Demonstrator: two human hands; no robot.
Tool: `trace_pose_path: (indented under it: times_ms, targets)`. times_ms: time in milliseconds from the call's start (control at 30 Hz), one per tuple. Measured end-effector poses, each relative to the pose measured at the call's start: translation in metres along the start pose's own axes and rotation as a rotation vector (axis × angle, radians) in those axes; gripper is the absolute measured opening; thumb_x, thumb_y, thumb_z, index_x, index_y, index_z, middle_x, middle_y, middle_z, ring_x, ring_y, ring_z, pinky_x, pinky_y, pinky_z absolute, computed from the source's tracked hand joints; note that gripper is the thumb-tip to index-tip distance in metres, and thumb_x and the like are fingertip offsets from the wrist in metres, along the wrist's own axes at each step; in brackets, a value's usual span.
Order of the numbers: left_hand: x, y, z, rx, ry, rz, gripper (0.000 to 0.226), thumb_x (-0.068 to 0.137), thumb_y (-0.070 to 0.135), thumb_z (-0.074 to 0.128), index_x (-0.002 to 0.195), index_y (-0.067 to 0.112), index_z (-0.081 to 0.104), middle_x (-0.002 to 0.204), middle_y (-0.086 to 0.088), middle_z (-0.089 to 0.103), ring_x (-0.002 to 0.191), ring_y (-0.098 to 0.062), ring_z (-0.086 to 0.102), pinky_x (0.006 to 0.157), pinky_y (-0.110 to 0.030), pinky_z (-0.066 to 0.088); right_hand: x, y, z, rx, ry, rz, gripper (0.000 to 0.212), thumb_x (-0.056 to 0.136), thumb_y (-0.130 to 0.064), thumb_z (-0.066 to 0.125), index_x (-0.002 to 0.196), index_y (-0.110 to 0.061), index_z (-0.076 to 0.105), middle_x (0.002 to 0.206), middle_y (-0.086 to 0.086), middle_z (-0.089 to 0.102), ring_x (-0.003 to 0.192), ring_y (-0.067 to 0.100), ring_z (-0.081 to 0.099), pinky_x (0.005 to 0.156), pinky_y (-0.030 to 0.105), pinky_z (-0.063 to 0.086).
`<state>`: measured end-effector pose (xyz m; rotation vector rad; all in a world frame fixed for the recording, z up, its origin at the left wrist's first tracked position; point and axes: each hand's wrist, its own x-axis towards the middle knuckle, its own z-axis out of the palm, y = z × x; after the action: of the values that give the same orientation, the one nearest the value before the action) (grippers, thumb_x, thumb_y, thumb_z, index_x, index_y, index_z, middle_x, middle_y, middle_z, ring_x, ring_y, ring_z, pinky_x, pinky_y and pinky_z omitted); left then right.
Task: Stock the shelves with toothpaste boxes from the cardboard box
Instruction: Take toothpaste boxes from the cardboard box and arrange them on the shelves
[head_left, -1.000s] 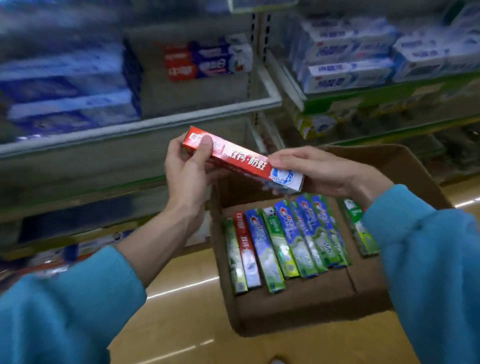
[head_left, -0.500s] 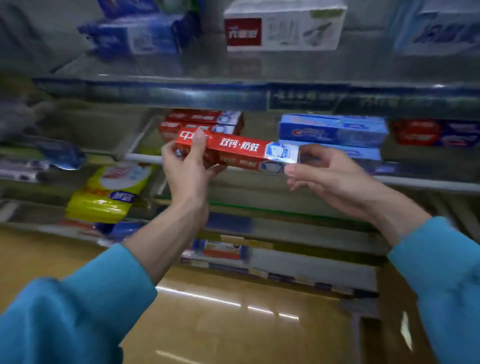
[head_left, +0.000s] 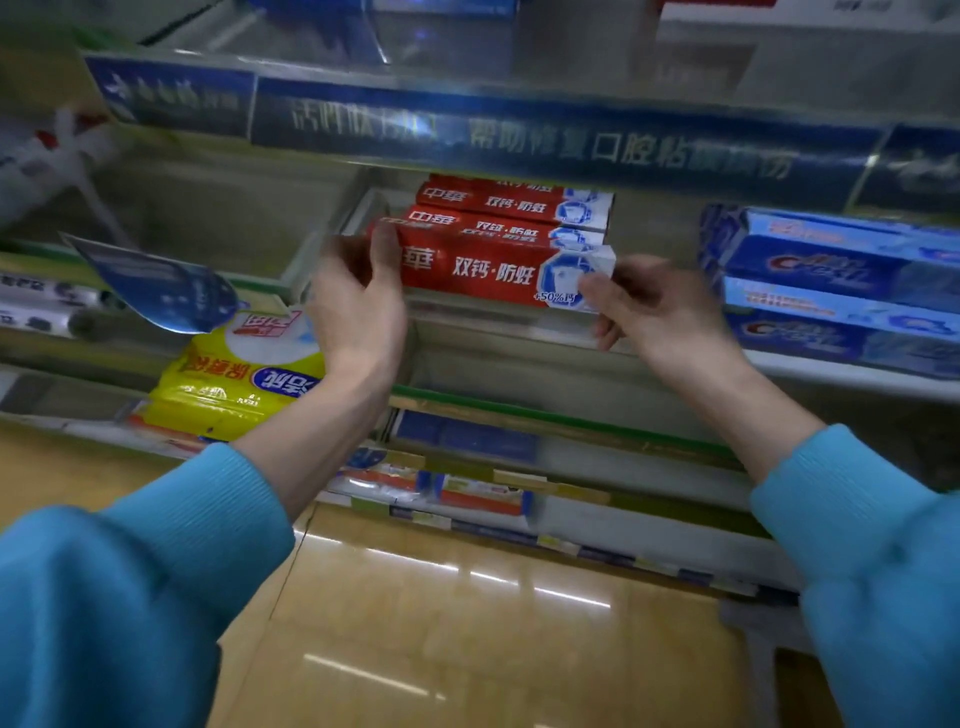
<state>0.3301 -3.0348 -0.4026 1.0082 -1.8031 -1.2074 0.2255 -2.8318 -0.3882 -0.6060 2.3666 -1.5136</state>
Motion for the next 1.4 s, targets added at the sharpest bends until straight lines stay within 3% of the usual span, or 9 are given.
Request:
trace_pose_path:
  times_ms: [133,267,400,567,733,867,1133,1267,1400]
  targets:
    - [0.012,-0.013,0.005,-0.068,-0.032,0.028,0.038,0.099,0.048,0.056,0.102,0.011,0.063,0.085,0.012,0.066,0.084,-0.010,0.064,0.079,-0.027,0.048,0.006,0.001,0.009,-0.015,0.034,0.047,0.022,0.094,-0.024,0.066,0.107,-0.007,0.066,0.082,0.010,0.068,0.059,0.011,0.060,0.055,0.020,0.054]
    - [0.019,-0.022,0.009,-0.046,-0.082,0.121,0.018,0.101,0.033,0.057,0.105,0.015,0.058,0.088,0.010,0.065,0.077,0.005,0.062,0.075,-0.021,0.049,0.011,0.005,0.015,-0.072,0.122,0.073,0.027,0.089,-0.027,0.073,0.108,-0.024,0.055,0.088,-0.006,0.065,0.077,0.013,0.066,0.072,0.034,0.059]
    - [0.020,-0.032,0.011,0.067,-0.162,0.180,0.015,0.104,0.029,0.053,0.106,0.014,0.057,0.091,0.004,0.061,0.086,-0.013,0.060,0.077,-0.026,0.045,0.011,0.009,0.021,-0.189,0.194,0.061,0.025,0.089,-0.028,0.073,0.105,-0.025,0.054,0.083,-0.018,0.060,0.077,-0.002,0.058,0.078,0.024,0.050]
    - [0.021,-0.032,0.010,0.124,-0.187,0.202,0.023,0.106,0.029,0.048,0.115,0.010,0.059,0.103,0.003,0.061,0.096,-0.016,0.059,0.081,-0.029,0.045,0.011,0.011,0.030,-0.289,0.229,0.060,0.021,0.090,-0.030,0.070,0.103,-0.024,0.054,0.099,-0.006,0.066,0.090,0.014,0.064,0.086,0.037,0.055]
    - [0.025,-0.028,0.013,0.238,-0.210,0.207,0.030,0.106,0.034,0.045,0.124,0.012,0.057,0.118,-0.007,0.069,0.106,-0.025,0.063,0.082,-0.032,0.045,0.011,0.009,0.033,-0.323,0.285,0.104,0.026,0.090,-0.034,0.070,0.100,-0.016,0.053,0.099,-0.002,0.064,0.093,0.019,0.063,0.082,0.041,0.054]
    - [0.023,-0.028,0.014,0.263,-0.253,0.154,0.028,0.105,0.029,0.049,0.129,0.015,0.051,0.116,0.002,0.066,0.102,-0.018,0.061,0.080,-0.029,0.043,0.012,0.008,0.034,-0.328,0.293,0.119,0.026,0.091,-0.032,0.070,0.096,-0.014,0.051,0.100,-0.001,0.061,0.094,0.021,0.062,0.084,0.045,0.055]
    - [0.003,-0.022,0.014,0.256,-0.202,0.179,0.041,0.098,0.025,0.062,0.137,0.017,0.051,0.124,0.007,0.063,0.111,-0.010,0.056,0.090,-0.027,0.044,0.007,0.013,0.026,-0.297,0.277,0.119,0.022,0.090,-0.031,0.071,0.086,-0.020,0.052,0.100,-0.003,0.062,0.092,0.014,0.060,0.064,0.023,0.045]
    - [-0.031,-0.011,0.019,0.353,-0.035,0.193,0.052,0.092,0.020,0.065,0.138,0.011,0.045,0.139,-0.013,0.047,0.130,-0.029,0.044,0.102,-0.038,0.039,-0.014,0.026,0.006,-0.320,0.267,0.040,0.018,0.091,-0.031,0.069,0.089,-0.020,0.056,0.086,-0.006,0.059,0.080,0.011,0.059,0.069,0.029,0.051]
    - [-0.087,0.009,0.037,0.425,-0.108,0.284,0.048,0.092,0.022,0.063,0.133,0.004,0.045,0.132,-0.018,0.048,0.123,-0.034,0.047,0.103,-0.043,0.041,-0.043,0.045,-0.041,-0.312,0.312,-0.082,0.017,0.091,-0.030,0.068,0.088,-0.016,0.059,0.075,-0.009,0.056,0.071,0.012,0.056,0.070,0.034,0.050]
